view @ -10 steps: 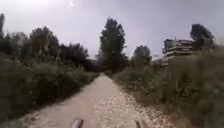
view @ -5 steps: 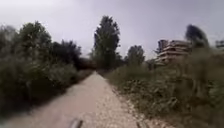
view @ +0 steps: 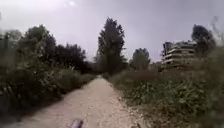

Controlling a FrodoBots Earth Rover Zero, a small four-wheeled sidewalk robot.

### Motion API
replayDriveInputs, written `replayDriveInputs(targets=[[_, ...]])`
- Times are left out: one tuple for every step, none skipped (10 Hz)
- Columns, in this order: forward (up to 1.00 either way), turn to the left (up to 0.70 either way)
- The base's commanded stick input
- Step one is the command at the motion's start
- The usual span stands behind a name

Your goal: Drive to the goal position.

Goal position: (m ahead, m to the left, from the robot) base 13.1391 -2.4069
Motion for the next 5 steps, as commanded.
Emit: replayDriveInputs(targets=[[0.85, 0.20], [0.85, 0.28], [0.85, 0.07], [0.85, 0.00], [0.85, 0.00]])
